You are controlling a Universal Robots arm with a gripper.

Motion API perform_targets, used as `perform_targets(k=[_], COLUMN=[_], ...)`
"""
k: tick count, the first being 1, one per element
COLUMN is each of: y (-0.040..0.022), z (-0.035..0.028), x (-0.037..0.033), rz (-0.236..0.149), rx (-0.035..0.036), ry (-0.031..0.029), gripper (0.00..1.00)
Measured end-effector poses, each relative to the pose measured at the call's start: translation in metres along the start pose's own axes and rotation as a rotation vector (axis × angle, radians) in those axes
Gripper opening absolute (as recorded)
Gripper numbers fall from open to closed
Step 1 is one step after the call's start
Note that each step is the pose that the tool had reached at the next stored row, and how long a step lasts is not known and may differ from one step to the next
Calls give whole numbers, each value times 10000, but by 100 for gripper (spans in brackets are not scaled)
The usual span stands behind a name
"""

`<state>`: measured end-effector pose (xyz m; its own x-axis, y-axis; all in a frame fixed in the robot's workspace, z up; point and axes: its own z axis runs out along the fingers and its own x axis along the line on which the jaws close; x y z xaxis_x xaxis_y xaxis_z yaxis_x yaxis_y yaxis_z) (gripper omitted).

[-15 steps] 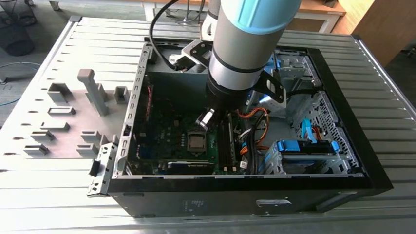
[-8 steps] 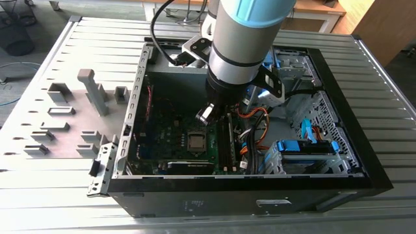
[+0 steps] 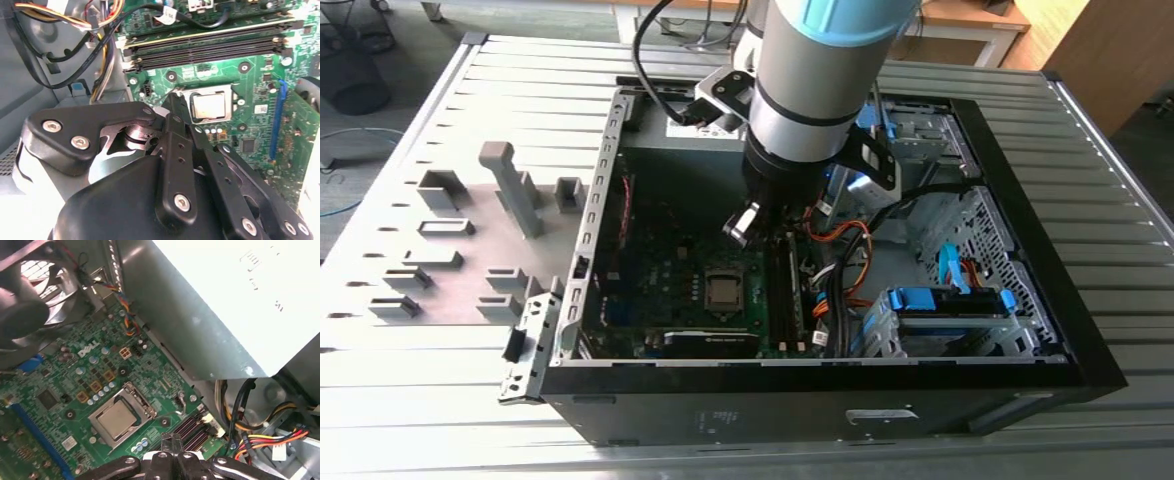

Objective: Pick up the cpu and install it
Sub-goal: 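Install the first cpu locking lever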

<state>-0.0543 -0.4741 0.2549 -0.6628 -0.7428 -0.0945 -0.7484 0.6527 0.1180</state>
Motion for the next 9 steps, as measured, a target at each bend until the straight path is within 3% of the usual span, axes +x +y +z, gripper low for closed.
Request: perform_targets(k=[9], y=[66], z=[37], x=[-110], rz=[-1], rx=[-2], ry=[-2], gripper=[11])
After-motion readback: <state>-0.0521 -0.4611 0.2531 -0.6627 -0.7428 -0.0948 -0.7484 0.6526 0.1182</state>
